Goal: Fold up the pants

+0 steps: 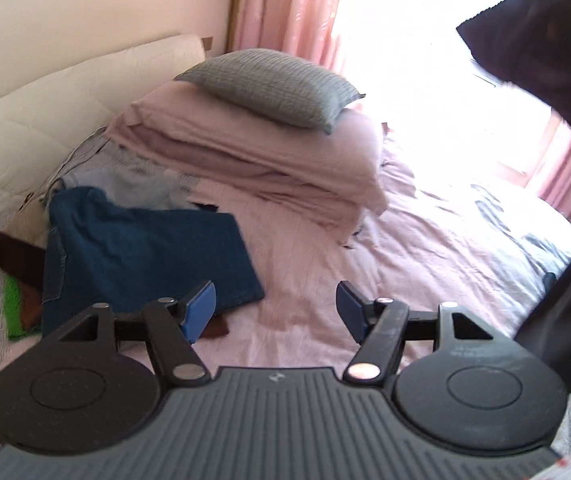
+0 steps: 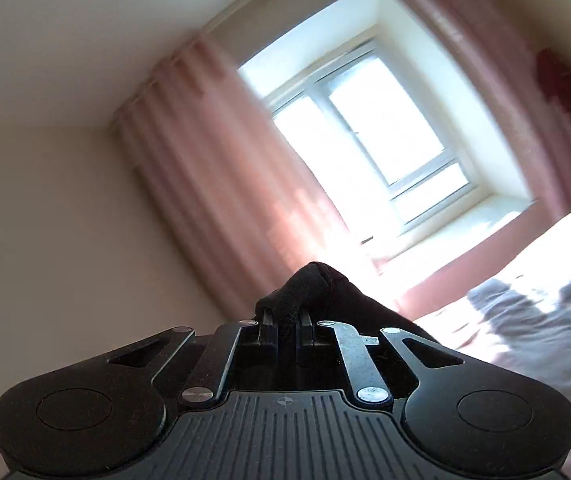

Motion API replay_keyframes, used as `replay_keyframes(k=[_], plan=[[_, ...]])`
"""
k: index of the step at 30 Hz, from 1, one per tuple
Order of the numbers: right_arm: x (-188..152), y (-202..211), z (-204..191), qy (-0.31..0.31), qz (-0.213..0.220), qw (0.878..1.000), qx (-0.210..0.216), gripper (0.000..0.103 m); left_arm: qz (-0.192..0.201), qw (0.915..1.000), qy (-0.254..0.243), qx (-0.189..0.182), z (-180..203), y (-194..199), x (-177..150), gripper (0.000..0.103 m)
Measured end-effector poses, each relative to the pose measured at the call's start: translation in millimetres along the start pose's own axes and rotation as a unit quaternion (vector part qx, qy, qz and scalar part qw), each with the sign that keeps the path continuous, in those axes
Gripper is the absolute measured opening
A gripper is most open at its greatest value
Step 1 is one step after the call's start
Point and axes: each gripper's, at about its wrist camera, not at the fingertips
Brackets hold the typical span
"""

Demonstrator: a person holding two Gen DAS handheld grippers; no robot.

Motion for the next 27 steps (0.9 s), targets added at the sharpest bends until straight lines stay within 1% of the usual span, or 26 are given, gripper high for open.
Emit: replay_keyframes(k=[1, 2, 3, 4, 5, 6, 7, 8, 9, 10, 11, 13, 14, 16, 17, 19, 20, 21, 22, 24, 25, 26, 27], plan=[[13, 18, 2, -0.020, 0.013, 0.998, -0.051, 0.005, -0.002, 0.9999, -0.006, -0.011, 6, 1, -2, 0.062], [22, 37, 7, -0.044, 0.019, 0.994, -0.096, 0.006, -0.005, 0.9997, -0.012, -0.021, 13, 0, -6, 0.063], [28, 56, 15, -0.059, 0.018, 0.990, -0.131, 0.007, -0.011, 0.9993, -0.018, -0.030, 20, -1, -10, 0.063], [28, 73, 21, -0.062, 0.006, 0.985, -0.158, 0.015, -0.020, 0.9988, -0.024, -0.039, 27, -4, -16, 0.063], [24, 87, 27, -0.053, -0.019, 0.983, -0.177, 0.034, -0.030, 0.9980, -0.030, -0.048, 35, -7, -24, 0.063], [14, 100, 33, -0.037, -0.054, 0.981, -0.181, 0.043, -0.043, 0.9969, -0.037, -0.054, 42, -11, -32, 0.063], [-2, 110, 40, -0.025, -0.094, 0.980, -0.173, 0.058, -0.055, 0.9957, -0.046, -0.058, 50, -15, -39, 0.063], [-22, 118, 47, -0.010, -0.140, 0.977, -0.160, 0.061, -0.065, 0.9944, -0.057, -0.060, 55, -17, -50, 0.063], [-45, 125, 54, 0.003, -0.186, 0.971, -0.150, 0.061, -0.074, 0.9931, -0.067, -0.063, 60, -18, -58, 0.063], [-67, 135, 62, 0.014, -0.216, 0.966, -0.143, 0.061, -0.083, 0.9917, -0.076, -0.064, 66, -20, -66, 0.063], [-85, 145, 72, 0.019, -0.232, 0.962, -0.142, 0.061, -0.092, 0.9901, -0.085, -0.063, 70, -22, -74, 0.063], [-112, 174, 103, 0.012, -0.250, 0.956, -0.154, 0.061, -0.110, 0.9868, -0.104, -0.058, 79, -25, -90, 0.063], [-120, 182, 120, 0.003, -0.261, 0.952, -0.158, 0.061, -0.115, 0.9855, -0.113, -0.055, 82, -26, -98, 0.063], [-130, 197, 158, -0.015, -0.269, 0.948, -0.170, 0.061, -0.123, 0.9829, -0.128, -0.047, 90, -28, -111, 0.063], [-134, 198, 177, -0.017, -0.276, 0.945, -0.175, 0.061, -0.126, 0.9821, -0.133, -0.043, 95, -30, -117, 0.063], [-142, 198, 216, 0.001, -0.288, 0.939, -0.188, 0.061, -0.127, 0.9819, -0.136, -0.033, 106, -31, -131, 0.063], [-137, 206, 245, 0.024, -0.300, 0.935, -0.186, 0.061, -0.127, 0.9825, -0.134, -0.025, 110, -32, -138, 0.063], [-145, 204, 263, 0.050, -0.322, 0.927, -0.184, 0.061, -0.127, 0.9833, -0.129, -0.015, 115, -33, -145, 0.063], [-155, 200, 280, 0.077, -0.344, 0.916, -0.190, 0.061, -0.127, 0.9844, -0.122, -0.004, 118, -33, -153, 0.063], [-189, 192, 324, 0.137, -0.387, 0.895, -0.177, 0.061, -0.125, 0.9862, -0.105, 0.027, 122, -34, -167, 0.063], [-212, 189, 342, 0.160, -0.410, 0.880, -0.179, 0.061, -0.125, 0.9865, -0.095, 0.047, 123, -34, -176, 0.063], [-228, 189, 361, 0.175, -0.429, 0.870, -0.169, 0.061, -0.127, 0.9862, -0.085, 0.065, 123, -33, -183, 0.063], [-243, 190, 380, 0.181, -0.439, 0.866, -0.153, 0.061, -0.128, 0.9858, -0.076, 0.078, 123, -33, -192, 0.064]])
Point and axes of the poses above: each gripper's, at about its wrist camera, not at the fingertips, and y roughly against the way its jaws point, z to its right, x to its top, and after that the axes turned 15 degrees about y, right-handed
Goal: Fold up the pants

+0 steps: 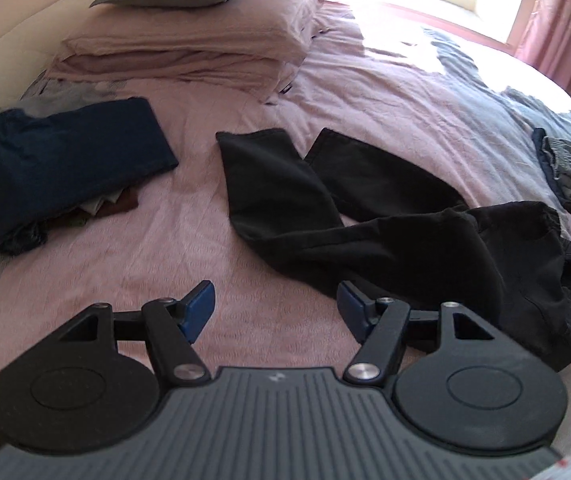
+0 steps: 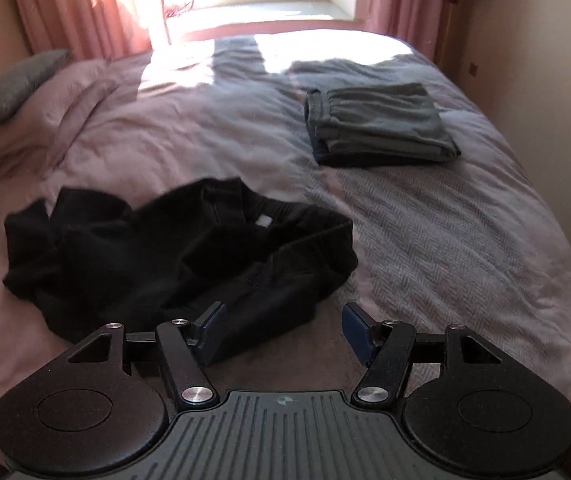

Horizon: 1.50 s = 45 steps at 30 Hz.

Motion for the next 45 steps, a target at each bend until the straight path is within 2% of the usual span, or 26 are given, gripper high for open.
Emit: replay_keyframes(k=[3, 6, 8, 11, 15, 16, 17, 19, 20, 22, 23, 26, 29, 32, 33, 34, 35, 37, 38, 40, 43, 45], plan=[[-37, -53, 43, 0.006, -0.010, 0.999, 0.035, 0.061, -0.008, 0.9988, 0.019, 0.045, 8, -9, -26, 0.066], [-41, -102, 86, 0.014, -0.014, 0.998, 0.061, 0.061, -0.026, 0.9962, 0.036, 0.074, 14, -18, -50, 0.066], [-38, -132, 107, 0.025, -0.002, 0.997, 0.077, 0.061, -0.036, 0.9950, 0.050, 0.079, 16, -21, -62, 0.066], [-30, -164, 123, 0.033, 0.013, 0.992, 0.125, 0.061, -0.043, 0.9940, 0.052, 0.086, 21, -24, -73, 0.066], [-22, -182, 123, -0.017, 0.052, 0.979, 0.198, 0.060, -0.040, 0.9935, 0.078, 0.073, 19, -33, -72, 0.066], [-21, -176, 117, -0.029, 0.066, 0.975, 0.208, 0.043, -0.038, 0.9929, 0.089, 0.068, 16, -36, -69, 0.066], [-22, -174, 110, -0.025, 0.076, 0.973, 0.216, 0.015, -0.035, 0.9926, 0.098, 0.063, 14, -38, -66, 0.066], [-22, -155, 95, -0.043, 0.079, 0.974, 0.207, 0.013, -0.027, 0.9932, 0.098, 0.057, 12, -44, -59, 0.066], [-24, -143, 94, -0.062, 0.090, 0.970, 0.216, 0.012, -0.025, 0.9938, 0.093, 0.055, 11, -47, -57, 0.066], [-25, -109, 98, -0.132, 0.122, 0.958, 0.224, 0.011, -0.023, 0.9947, 0.088, 0.049, 7, -55, -50, 0.066], [-28, -91, 105, -0.179, 0.143, 0.947, 0.228, 0.010, -0.022, 0.9949, 0.088, 0.045, 5, -59, -47, 0.066], [-55, -36, 133, -0.326, 0.192, 0.905, 0.197, 0.010, -0.022, 0.9953, 0.092, 0.021, -2, -71, -32, 0.066], [-103, 14, 149, -0.431, 0.191, 0.874, 0.118, 0.010, -0.026, 0.9967, 0.077, -0.003, -3, -90, -14, 0.068], [-158, 50, 151, -0.524, 0.150, 0.838, 0.018, 0.010, -0.027, 0.9968, 0.068, -0.031, -2, -115, 2, 0.073], [-176, 54, 148, -0.544, 0.118, 0.831, -0.020, 0.010, -0.032, 0.9964, 0.066, -0.041, -2, -125, 7, 0.073], [-190, 55, 146, -0.549, 0.077, 0.831, -0.046, 0.011, -0.039, 0.9960, 0.064, -0.048, 1, -136, 11, 0.073], [-201, 52, 142, -0.561, 0.045, 0.825, -0.059, 0.011, -0.045, 0.9954, 0.063, -0.056, 5, -146, 15, 0.073], [-216, 38, 132, -0.593, 0.027, 0.803, -0.051, 0.011, -0.057, 0.9934, 0.062, -0.078, 16, -165, 24, 0.073], [-213, 34, 126, -0.590, 0.032, 0.804, -0.061, 0.011, -0.062, 0.9919, 0.063, -0.091, 22, -173, 29, 0.074], [-202, 29, 121, -0.572, 0.048, 0.815, -0.078, 0.012, -0.071, 0.9889, 0.064, -0.114, 35, -189, 39, 0.075], [-187, 29, 131, -0.568, 0.082, 0.816, -0.071, 0.012, -0.096, 0.9836, 0.069, -0.136, 52, -217, 49, 0.081], [-175, 32, 138, -0.552, 0.098, 0.826, -0.065, 0.012, -0.114, 0.9795, 0.091, -0.139, 56, -240, 51, 0.081]])
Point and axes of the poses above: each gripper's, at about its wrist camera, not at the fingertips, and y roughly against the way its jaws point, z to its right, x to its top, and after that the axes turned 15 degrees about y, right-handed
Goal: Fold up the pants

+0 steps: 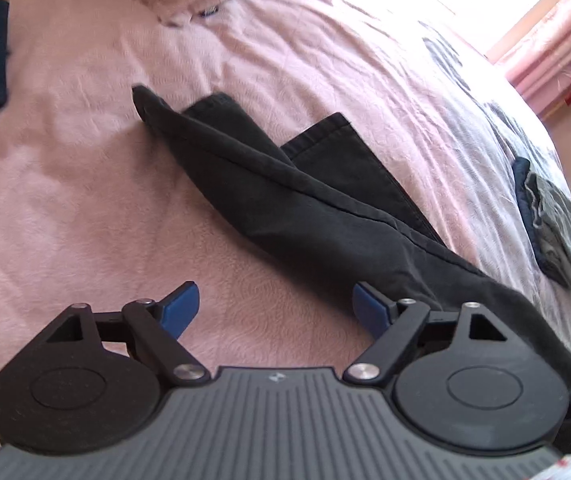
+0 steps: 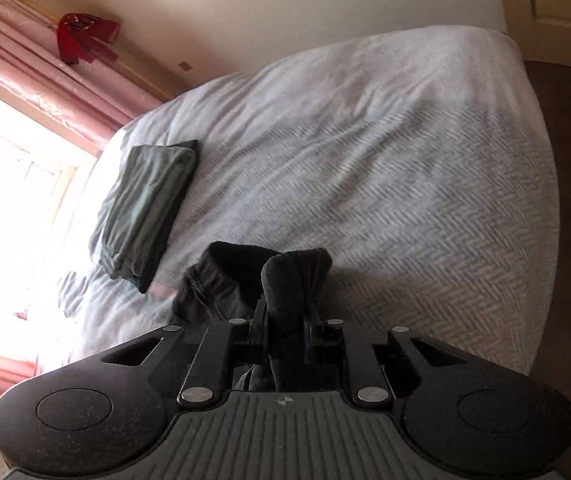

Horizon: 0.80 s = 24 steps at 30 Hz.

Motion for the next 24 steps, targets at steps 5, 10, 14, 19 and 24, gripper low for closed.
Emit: replay_keyframes(k=[5, 10, 14, 19, 24], plan=[[8, 1, -7, 0.024, 0.002, 1.000, 0.003, 0.012, 0.003, 0.9956, 0.092, -0.020, -11, -50, 28, 0.079], [8, -11, 0, -0.005, -0.007, 1.000, -0.007, 0.012, 0.012, 0.9951, 0.098, -0.003, 11, -68, 54, 0.008], [29, -8, -10, 0.003, 0.014, 1.000, 0.014, 0.012, 0.060, 0.9944, 0.005, -0.086, 97, -24, 110, 0.007], [45, -9, -21, -0.002, 0.040, 0.999, 0.023, 0.012, 0.149, 0.9764, -0.105, -0.116, 195, 23, 146, 0.059], [39, -15, -16, -0.005, 0.028, 0.999, 0.019, 0.012, 0.064, 0.9945, -0.065, -0.052, 135, -11, 87, 0.069]])
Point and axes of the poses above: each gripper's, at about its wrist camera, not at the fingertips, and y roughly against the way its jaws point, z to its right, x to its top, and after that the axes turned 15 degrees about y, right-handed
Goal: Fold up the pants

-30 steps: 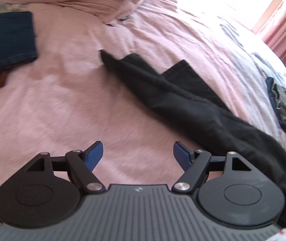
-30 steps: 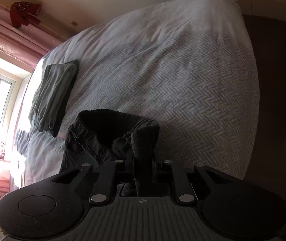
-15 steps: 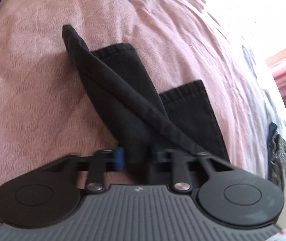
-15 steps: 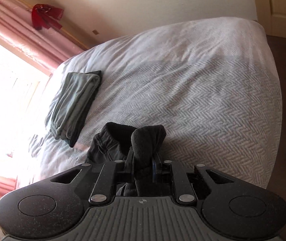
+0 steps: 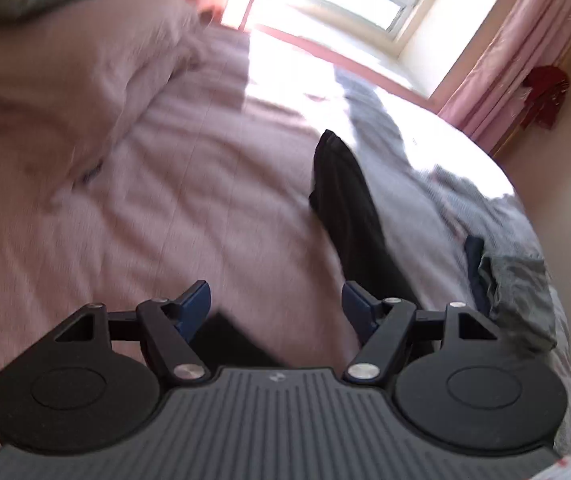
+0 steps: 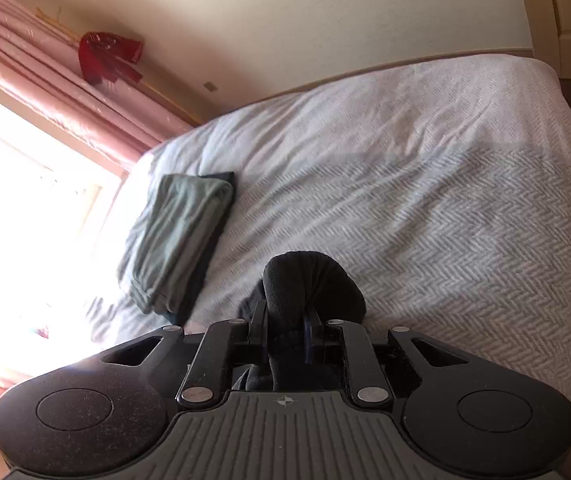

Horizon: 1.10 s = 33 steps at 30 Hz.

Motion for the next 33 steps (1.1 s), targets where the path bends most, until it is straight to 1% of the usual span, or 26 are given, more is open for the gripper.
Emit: replay_keyframes(k=[2, 3, 4, 5, 6, 7, 8, 9, 10, 11, 13, 15, 16, 18, 20, 22, 23, 24, 25, 26, 27, 28, 29, 30, 31, 33], plan=[[-5, -3, 6, -0.010, -0.002, 1.000, -0.004, 0.012, -0.059, 0.9962, 0.044, 0.046, -41, -26, -43, 0.068], [-7, -4, 9, -0.016, -0.003, 1.000, -0.006, 0.012, -0.079, 0.9924, 0.070, 0.063, -65, -34, -64, 0.067], [-8, -4, 11, -0.019, -0.004, 1.000, -0.009, 0.012, -0.089, 0.9889, 0.087, 0.081, -81, -46, -76, 0.067], [-8, -5, 12, -0.017, -0.005, 1.000, -0.010, 0.012, -0.092, 0.9852, 0.108, 0.097, -94, -59, -84, 0.067], [-9, -4, 12, -0.012, -0.006, 1.000, -0.013, 0.012, -0.088, 0.9829, 0.127, 0.100, -103, -67, -88, 0.064], [-8, -5, 12, -0.007, -0.008, 1.000, -0.016, 0.012, -0.076, 0.9821, 0.143, 0.096, -109, -72, -88, 0.063], [-7, -5, 11, -0.003, -0.010, 1.000, -0.019, 0.012, -0.059, 0.9815, 0.159, 0.090, -112, -74, -86, 0.056], [-7, -4, 11, 0.000, -0.012, 1.000, -0.020, 0.012, -0.047, 0.9823, 0.163, 0.079, -111, -73, -83, 0.019], [-7, -4, 10, 0.000, -0.013, 1.000, -0.021, 0.012, -0.044, 0.9831, 0.161, 0.076, -110, -70, -77, 0.002], [-7, -3, 9, 0.000, -0.013, 1.000, -0.021, 0.012, -0.042, 0.9834, 0.161, 0.072, -109, -61, -69, 0.002], [-8, 1, 6, 0.000, -0.015, 1.000, -0.022, 0.012, -0.020, 0.9872, 0.153, 0.040, -109, -26, -55, 0.003], [-10, 7, 2, 0.009, -0.024, 0.999, -0.020, 0.012, 0.018, 0.9930, 0.112, 0.034, -111, 28, -45, 0.003], [-13, 11, 0, 0.015, -0.032, 0.999, -0.021, 0.012, 0.039, 0.9938, 0.097, 0.037, -116, 59, -41, 0.003], [-21, 21, -3, 0.029, -0.051, 0.998, -0.013, 0.012, 0.079, 0.9906, 0.089, 0.067, -140, 125, -38, 0.003], [-35, 33, -3, 0.036, -0.075, 0.997, -0.006, 0.012, 0.107, 0.9828, 0.101, 0.111, -185, 188, -44, 0.004], [-55, 44, 1, 0.033, -0.103, 0.994, 0.005, 0.012, 0.113, 0.9718, 0.112, 0.174, -231, 231, -61, 0.006], [-69, 47, 4, 0.033, -0.123, 0.992, 0.004, 0.012, 0.104, 0.9645, 0.121, 0.210, -253, 247, -67, 0.006], [-84, 49, 8, 0.031, -0.145, 0.989, -0.002, 0.012, 0.093, 0.9553, 0.140, 0.243, -280, 254, -83, 0.011], [-101, 49, 14, 0.031, -0.170, 0.985, -0.016, 0.012, 0.076, 0.9427, 0.157, 0.285, -304, 257, -98, 0.020], [-119, 45, 19, 0.044, -0.206, 0.977, -0.042, 0.016, 0.057, 0.9264, 0.174, 0.329, -326, 257, -117, 0.022], [-138, 37, 26, 0.067, -0.250, 0.964, -0.068, 0.020, 0.043, 0.9104, 0.194, 0.363, -343, 256, -132, 0.023], [-153, 30, 33, 0.078, -0.288, 0.950, -0.096, 0.029, 0.031, 0.8996, 0.211, 0.381, -355, 254, -143, 0.023], [-164, 28, 38, 0.079, -0.309, 0.939, -0.127, 0.030, 0.022, 0.8972, 0.223, 0.381, -363, 254, -151, 0.023], [-170, 27, 39, 0.087, -0.317, 0.933, -0.149, 0.032, 0.020, 0.8999, 0.223, 0.374, -364, 255, -158, 0.023], [-171, 30, 37, 0.108, -0.307, 0.932, -0.161, 0.035, 0.022, 0.9059, 0.208, 0.368, -362, 255, -161, 0.026], [-164, 38, 20, 0.176, -0.246, 0.937, -0.175, 0.036, 0.022, 0.9207, 0.165, 0.353, -347, 245, -159, 0.029]])
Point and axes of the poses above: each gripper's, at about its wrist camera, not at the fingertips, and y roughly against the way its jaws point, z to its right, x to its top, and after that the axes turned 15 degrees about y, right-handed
